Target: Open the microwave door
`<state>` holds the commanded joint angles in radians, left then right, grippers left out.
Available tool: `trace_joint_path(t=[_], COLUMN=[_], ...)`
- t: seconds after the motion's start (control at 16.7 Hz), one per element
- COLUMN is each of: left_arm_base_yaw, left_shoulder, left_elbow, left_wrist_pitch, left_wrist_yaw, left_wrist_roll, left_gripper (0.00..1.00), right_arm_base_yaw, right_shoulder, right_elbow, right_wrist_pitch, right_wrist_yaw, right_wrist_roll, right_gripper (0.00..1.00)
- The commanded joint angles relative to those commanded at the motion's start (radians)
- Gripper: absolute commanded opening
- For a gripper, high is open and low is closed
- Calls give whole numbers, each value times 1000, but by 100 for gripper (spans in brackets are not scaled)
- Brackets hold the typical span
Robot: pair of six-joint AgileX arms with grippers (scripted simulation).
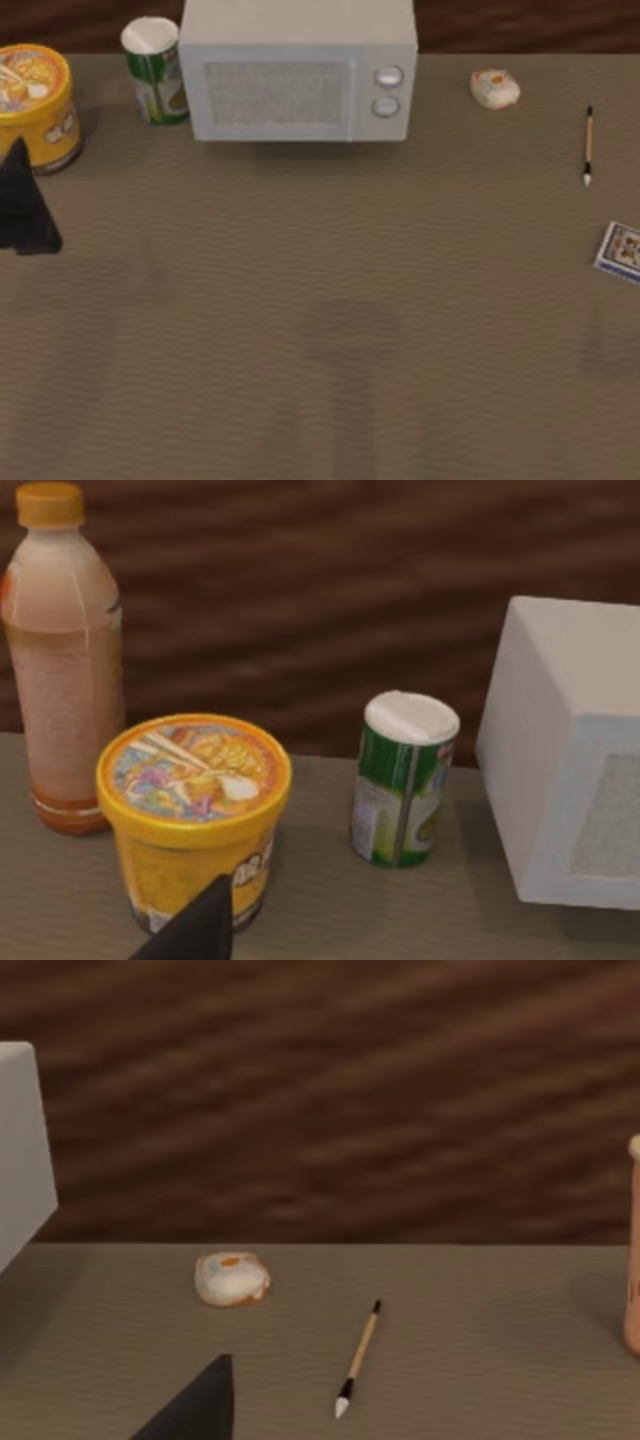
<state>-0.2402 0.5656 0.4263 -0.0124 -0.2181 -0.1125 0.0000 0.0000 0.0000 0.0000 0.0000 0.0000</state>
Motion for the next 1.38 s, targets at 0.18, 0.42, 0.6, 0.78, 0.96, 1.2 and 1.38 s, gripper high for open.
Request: trace_joint_path(t=[0.18, 0.42, 0.6, 0.78, 0.96, 1.2, 1.38], left_arm_base_yaw=[-116, -270, -375, -460, -517, -539, -534], left_shoulder=[319, 759, 1049, 1273, 1412, 1463, 1460], left_elbow=[228, 533, 731, 880, 972, 1003, 999], left_wrist_pitch=[16, 43, 52, 47, 36, 30, 30], left_wrist_yaw=[-104, -239, -331, -407, -457, -477, -474], left_wrist_roll=[-69, -161, -217, -255, -275, -282, -281], left_gripper=[100, 100, 100, 100, 100, 100, 100], right_arm_base_yaw=[0, 0, 0, 0, 0, 0, 0], right_shoulder=[0, 0, 0, 0, 0, 0, 0], right_elbow=[0, 0, 0, 0, 0, 0, 0], right_wrist_pitch=[0, 0, 0, 0, 0, 0, 0], right_wrist_yaw=[0, 0, 0, 0, 0, 0, 0], right_wrist_roll=[0, 0, 0, 0, 0, 0, 0], right_gripper=[100, 100, 100, 100, 100, 100, 100])
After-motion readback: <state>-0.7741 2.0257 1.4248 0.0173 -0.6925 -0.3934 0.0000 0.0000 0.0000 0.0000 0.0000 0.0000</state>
